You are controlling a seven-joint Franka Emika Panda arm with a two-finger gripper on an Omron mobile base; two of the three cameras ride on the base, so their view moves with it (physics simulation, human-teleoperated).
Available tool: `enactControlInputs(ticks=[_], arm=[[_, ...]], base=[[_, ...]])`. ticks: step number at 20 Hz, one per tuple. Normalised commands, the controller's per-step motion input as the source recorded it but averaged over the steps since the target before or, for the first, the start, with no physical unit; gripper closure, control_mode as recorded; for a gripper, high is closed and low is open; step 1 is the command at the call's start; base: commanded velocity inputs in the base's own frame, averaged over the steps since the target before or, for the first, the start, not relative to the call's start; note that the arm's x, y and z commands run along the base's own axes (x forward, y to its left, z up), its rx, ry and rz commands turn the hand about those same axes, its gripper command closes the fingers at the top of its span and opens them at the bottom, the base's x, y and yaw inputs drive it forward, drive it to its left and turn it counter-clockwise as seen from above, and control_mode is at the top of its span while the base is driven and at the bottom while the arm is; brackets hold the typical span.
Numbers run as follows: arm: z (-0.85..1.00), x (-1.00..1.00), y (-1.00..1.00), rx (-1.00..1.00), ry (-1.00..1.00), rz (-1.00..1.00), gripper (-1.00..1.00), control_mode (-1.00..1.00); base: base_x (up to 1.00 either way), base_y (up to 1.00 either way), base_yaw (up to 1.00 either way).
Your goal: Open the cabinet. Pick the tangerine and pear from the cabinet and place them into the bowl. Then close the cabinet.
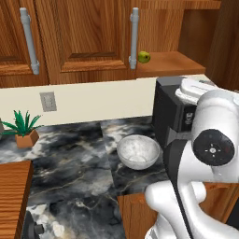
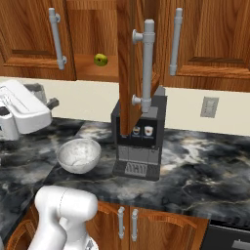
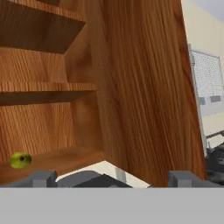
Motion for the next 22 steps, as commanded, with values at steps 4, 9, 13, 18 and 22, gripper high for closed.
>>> enactControlInputs(ticks=[4, 9, 13, 18, 22], arm=[[0.01, 0.08, 0.37, -0.10, -0.05, 0.34, -1.00, -1.00], [0.00, 0.20, 0.27, -0.09, -0.08, 0.35, -1.00, -1.00], [0.00, 0.42, 0.23, -0.09, -0.10, 0.36, -1.00, -1.00], [0.00, 0.53, 0.26, -0.10, -0.11, 0.35, -1.00, -1.00], [0.00, 0.70, 0.30, -0.11, -0.04, 0.20, -1.00, -1.00]], base=[[0.00, 0.00, 0.00], [0.00, 0.00, 0.00], [0.00, 0.00, 0.00], [0.00, 0.00, 0.00], [0.00, 0.00, 0.00]])
